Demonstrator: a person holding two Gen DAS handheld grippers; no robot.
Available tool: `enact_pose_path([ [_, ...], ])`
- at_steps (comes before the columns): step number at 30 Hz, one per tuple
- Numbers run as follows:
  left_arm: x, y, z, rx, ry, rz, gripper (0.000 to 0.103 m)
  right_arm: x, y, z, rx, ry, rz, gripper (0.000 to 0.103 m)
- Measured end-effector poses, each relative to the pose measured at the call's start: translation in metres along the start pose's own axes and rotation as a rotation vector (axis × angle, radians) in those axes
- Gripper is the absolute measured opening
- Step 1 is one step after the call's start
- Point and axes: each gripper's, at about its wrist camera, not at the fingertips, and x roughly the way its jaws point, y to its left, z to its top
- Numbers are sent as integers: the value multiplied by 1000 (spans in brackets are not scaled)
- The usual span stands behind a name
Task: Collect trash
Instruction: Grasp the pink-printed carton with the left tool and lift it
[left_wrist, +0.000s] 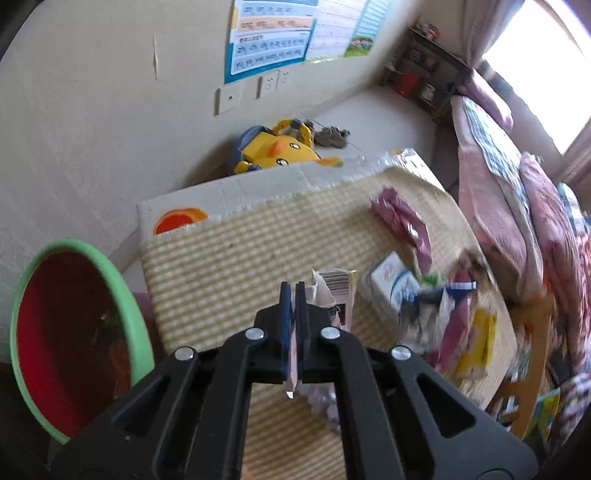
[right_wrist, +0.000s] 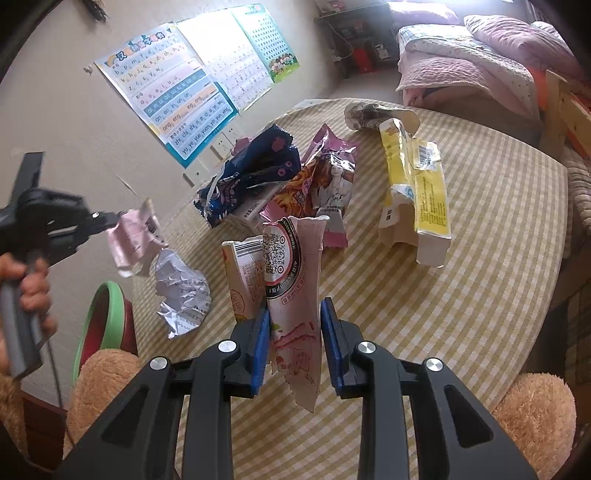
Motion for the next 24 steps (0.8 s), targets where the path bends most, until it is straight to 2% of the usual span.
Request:
enact_pose_path([
  [5, 27, 4, -12, 11, 104, -3, 5, 2, 5, -1, -23, 1, -16, 26],
  [7, 36, 6, -17, 14, 101, 29, 15, 2, 5, -1, -22, -1, -18, 26],
  [8, 37, 8, -18, 1, 77, 42, 30, 2, 4, -1, -20, 1, -18, 27],
  [9, 37, 10, -19, -14, 59, 42, 50, 3, 4, -2, -18, 5, -17, 27],
  [11, 37, 14, -18, -61, 39, 28, 60, 5, 3, -1, -12, 12, -12, 27],
  [15, 50, 20, -13, -169, 74, 7, 66, 7, 2, 0, -3, 18, 0, 28],
  [19, 56, 13, -8, -181, 43, 33, 69, 9, -2, 1, 14, 23, 15, 28],
  [22, 58, 10, -6, -200, 57, 12, 69, 9, -4, 2, 25, 25, 25, 28],
  [24, 54, 8, -8, -197, 32, 27, 69, 10, -5, 2, 31, 27, 30, 28],
])
